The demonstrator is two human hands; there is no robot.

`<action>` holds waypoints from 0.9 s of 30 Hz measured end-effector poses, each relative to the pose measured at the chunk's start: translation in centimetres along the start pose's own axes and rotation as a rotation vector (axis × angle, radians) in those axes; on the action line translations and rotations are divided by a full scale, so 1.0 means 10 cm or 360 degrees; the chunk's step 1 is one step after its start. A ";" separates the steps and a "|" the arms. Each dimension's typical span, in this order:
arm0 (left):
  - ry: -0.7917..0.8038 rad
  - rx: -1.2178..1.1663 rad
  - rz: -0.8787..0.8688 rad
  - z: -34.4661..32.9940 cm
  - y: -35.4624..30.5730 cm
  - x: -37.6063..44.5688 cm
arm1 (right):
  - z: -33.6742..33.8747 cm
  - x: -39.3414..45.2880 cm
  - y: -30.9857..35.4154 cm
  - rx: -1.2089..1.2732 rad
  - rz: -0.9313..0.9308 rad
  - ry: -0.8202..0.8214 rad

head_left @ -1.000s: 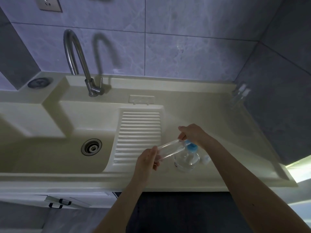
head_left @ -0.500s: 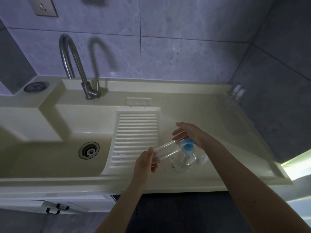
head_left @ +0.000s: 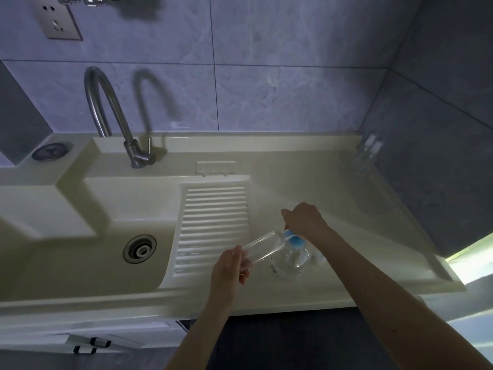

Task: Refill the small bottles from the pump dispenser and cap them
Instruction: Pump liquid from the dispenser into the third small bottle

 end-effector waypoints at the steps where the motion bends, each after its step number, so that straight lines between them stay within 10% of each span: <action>1: -0.0008 -0.0008 0.0002 0.00 0.00 0.01 | 0.00 0.00 0.01 -0.0023 0.0009 -0.0026; 12: -0.0024 0.0009 -0.0082 0.02 -0.09 -0.05 | 0.12 -0.11 0.16 0.0118 -0.0086 0.0366; 27: 0.0004 -0.0019 -0.0062 0.02 -0.10 -0.03 | 0.00 0.01 0.06 0.0014 0.0002 -0.0057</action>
Point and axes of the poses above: each hand's wrist, its own x-axis towards the middle knuckle, its own z-axis out of the back of the hand, y = z × x, the point moved 5 cm from there along x, towards the middle knuckle, and after that the axes turned 4 degrees about -x, right-handed, at the moved point
